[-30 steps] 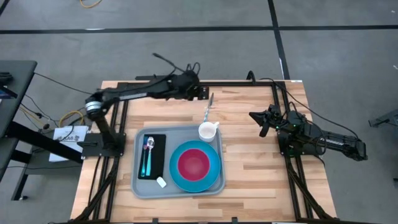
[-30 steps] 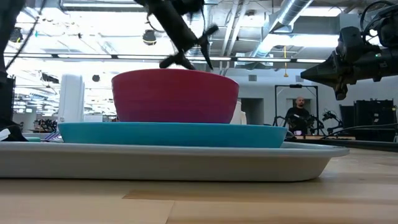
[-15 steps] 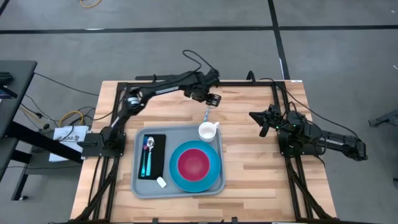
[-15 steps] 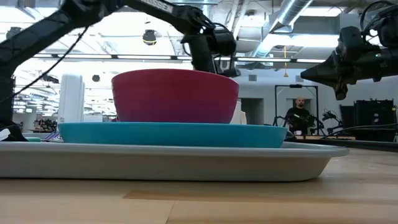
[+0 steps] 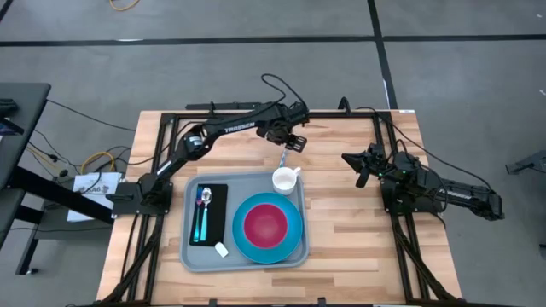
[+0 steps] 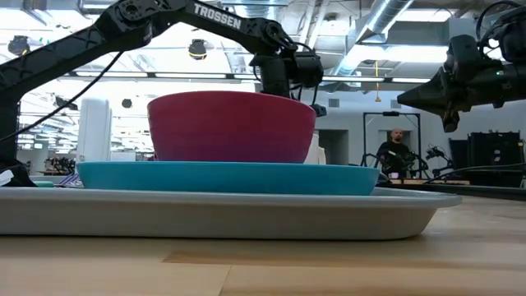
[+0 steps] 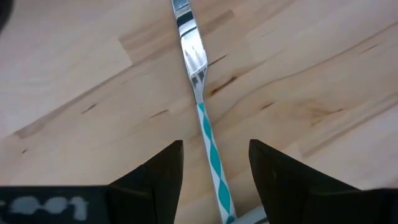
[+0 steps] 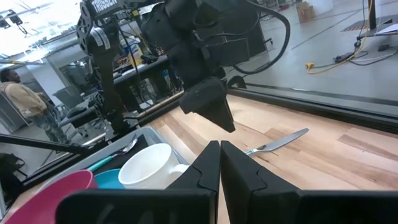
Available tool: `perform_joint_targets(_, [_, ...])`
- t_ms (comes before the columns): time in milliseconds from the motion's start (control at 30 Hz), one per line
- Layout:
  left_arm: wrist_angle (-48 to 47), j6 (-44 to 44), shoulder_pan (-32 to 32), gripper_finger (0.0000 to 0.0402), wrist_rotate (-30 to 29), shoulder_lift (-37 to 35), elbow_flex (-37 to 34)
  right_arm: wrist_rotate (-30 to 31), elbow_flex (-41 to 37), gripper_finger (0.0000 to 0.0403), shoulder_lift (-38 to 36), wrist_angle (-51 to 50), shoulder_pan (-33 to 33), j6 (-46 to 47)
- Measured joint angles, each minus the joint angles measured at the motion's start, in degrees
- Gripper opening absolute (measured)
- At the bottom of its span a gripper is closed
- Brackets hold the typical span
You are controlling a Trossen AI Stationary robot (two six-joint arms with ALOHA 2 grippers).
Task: Set up tray
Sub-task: Put the blue patterned knife on the black napkin to the right of the light blue spoon
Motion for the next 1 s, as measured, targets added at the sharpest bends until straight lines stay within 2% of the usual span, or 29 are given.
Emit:
perform_joint_targets(333, [2.98, -1.79, -2.7, 0.0171, -3.22, 1.83, 0.07, -0.02, 0.01, 0.0005, 0.0, -0.01, 0.0, 0.0])
perform_joint_targets(667, [0.25, -4.16, -3.31, 0.0171, -6.75, 4.61, -0.85, 0.07, 0.0, 0.0005, -0.05, 0.07, 0.0, 0.0])
perform_joint_targets(1000, [1.91, -4.19, -3.48, 0.0171, -3.88, 4.92, -0.77, 0.04, 0.0, 0.0005, -0.02, 0.02, 0.0, 0.0])
